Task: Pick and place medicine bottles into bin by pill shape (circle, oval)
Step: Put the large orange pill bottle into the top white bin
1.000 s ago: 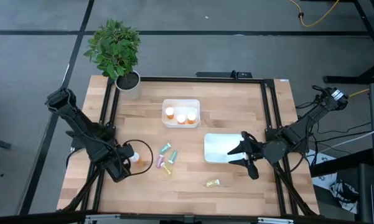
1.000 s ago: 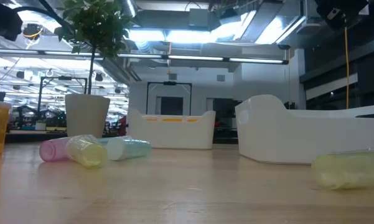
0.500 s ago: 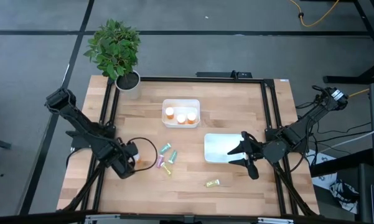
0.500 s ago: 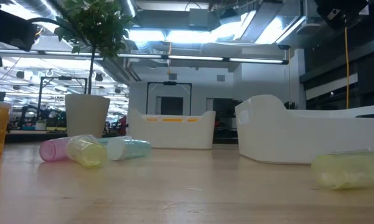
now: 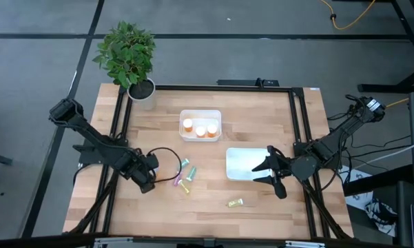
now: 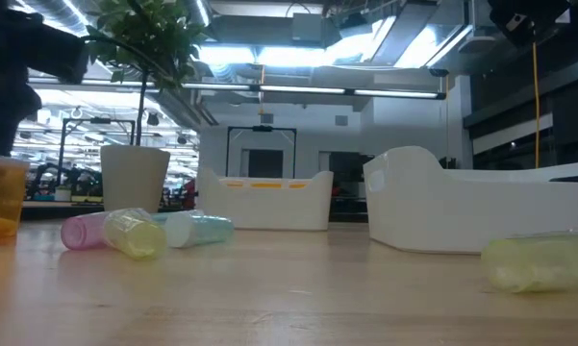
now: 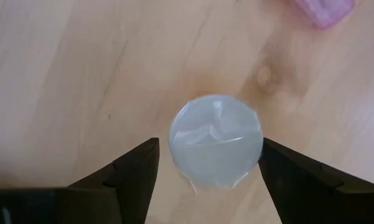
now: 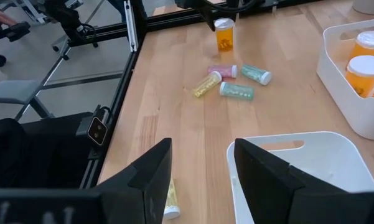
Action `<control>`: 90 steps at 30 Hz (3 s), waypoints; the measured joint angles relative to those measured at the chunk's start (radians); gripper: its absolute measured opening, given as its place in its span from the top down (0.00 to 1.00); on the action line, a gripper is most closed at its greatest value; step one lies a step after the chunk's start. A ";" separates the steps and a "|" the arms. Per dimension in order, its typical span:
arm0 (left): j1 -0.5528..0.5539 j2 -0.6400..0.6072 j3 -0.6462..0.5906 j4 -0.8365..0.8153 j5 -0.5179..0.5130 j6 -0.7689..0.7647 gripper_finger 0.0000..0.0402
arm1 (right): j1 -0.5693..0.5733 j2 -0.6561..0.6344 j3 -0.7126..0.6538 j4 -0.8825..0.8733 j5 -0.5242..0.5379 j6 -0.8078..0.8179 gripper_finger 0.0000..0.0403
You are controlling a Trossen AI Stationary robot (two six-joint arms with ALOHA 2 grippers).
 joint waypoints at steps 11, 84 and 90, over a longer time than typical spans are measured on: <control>0.054 0.000 0.000 0.023 0.040 0.043 0.35 | 0.000 0.000 0.000 -0.008 -0.001 0.000 0.56; 0.088 0.059 0.000 0.060 0.054 0.051 0.37 | 0.000 0.000 0.000 -0.018 -0.001 0.001 0.56; 0.088 0.059 0.001 0.031 0.061 0.052 0.37 | 0.000 0.000 0.000 -0.019 -0.002 0.001 0.56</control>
